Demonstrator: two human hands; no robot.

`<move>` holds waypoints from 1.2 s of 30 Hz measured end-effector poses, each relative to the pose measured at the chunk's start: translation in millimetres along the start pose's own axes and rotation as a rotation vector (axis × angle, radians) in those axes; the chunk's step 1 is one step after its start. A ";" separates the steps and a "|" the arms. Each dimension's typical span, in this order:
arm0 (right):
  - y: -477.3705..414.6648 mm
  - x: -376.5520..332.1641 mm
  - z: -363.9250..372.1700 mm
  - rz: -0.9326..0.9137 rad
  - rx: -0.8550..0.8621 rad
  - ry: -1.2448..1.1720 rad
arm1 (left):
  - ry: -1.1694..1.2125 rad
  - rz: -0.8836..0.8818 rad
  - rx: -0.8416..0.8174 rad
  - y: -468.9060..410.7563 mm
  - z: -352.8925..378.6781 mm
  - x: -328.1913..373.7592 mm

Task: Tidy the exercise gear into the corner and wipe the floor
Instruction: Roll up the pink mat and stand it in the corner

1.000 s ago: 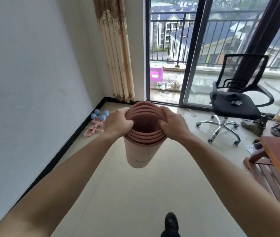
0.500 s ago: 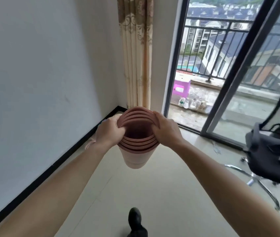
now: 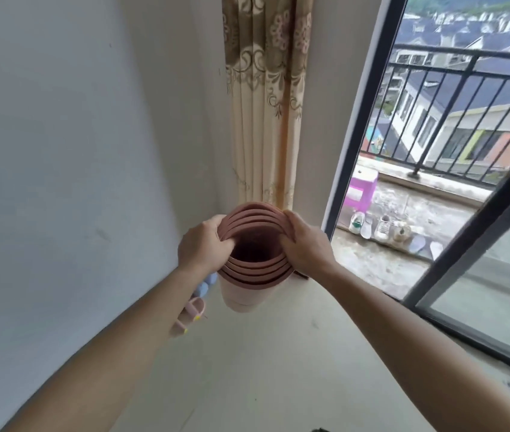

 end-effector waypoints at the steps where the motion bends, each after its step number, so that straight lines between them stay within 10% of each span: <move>1: -28.0 8.5 2.4 -0.002 -0.007 -0.013 | -0.013 -0.003 -0.006 -25.6 6.3 -0.3; 11: -309.7 52.7 32.1 -0.111 -0.118 -0.100 | 0.027 -0.210 0.028 -262.7 42.6 -33.9; 22: -555.6 12.2 134.7 -0.089 -0.303 -0.174 | 0.865 -0.522 -0.087 -436.3 83.5 -176.0; 36: -741.3 81.4 319.7 0.139 -0.562 -0.216 | 0.711 -0.722 -0.111 -629.6 162.8 -342.4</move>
Point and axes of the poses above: each hand's wrist, its own y-axis away from the middle knuckle, its own z-axis out of the palm, x = y × z, the point moved 10 cm from there along -y, towards the middle knuckle, and after that the axes turned 8 degrees about -x, right-handed, at the moved point
